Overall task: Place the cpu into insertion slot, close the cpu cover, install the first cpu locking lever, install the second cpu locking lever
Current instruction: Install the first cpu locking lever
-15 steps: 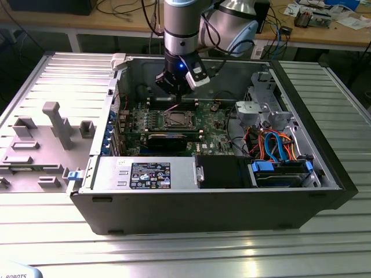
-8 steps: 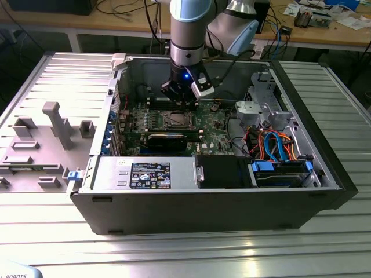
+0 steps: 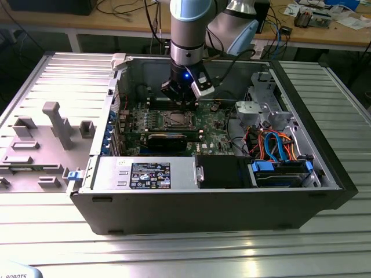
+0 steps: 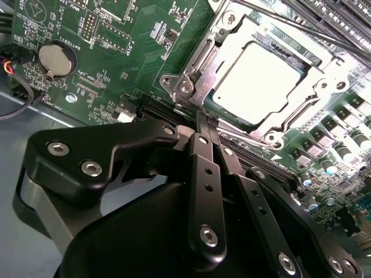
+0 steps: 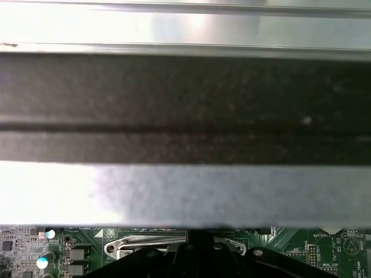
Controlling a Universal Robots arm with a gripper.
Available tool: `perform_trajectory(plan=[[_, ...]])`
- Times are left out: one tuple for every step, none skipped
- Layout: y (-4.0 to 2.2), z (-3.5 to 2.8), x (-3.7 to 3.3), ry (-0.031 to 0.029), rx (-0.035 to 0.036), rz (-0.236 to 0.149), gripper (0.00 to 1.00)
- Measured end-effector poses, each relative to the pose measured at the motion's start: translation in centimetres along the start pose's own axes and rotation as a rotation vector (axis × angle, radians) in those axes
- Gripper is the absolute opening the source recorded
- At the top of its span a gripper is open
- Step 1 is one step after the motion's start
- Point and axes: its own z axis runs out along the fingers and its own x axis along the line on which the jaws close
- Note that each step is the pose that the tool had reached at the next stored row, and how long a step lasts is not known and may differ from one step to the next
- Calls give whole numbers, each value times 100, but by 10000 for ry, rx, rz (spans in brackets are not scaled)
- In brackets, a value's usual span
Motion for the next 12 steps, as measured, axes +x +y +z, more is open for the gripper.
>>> perform_trajectory(plan=[[0, 0, 0, 0, 1, 0, 11], [0, -1, 0, 2, 7, 0, 11], [-1, -1, 0, 3, 13, -1, 11], [-1, -1, 0, 4, 18, -1, 11], [0, 1, -2, 4, 24, 0, 11], [0, 3, -4, 4, 28, 0, 11], [-1, 10, -7, 4, 31, 0, 11], [-1, 14, -9, 6, 37, 0, 11], [-1, 17, -11, 6, 42, 0, 11], [-2, 20, -11, 9, 57, 1, 11], [-2, 22, -12, 9, 67, 1, 11], [-3, 22, -12, 10, 78, 0, 11]])
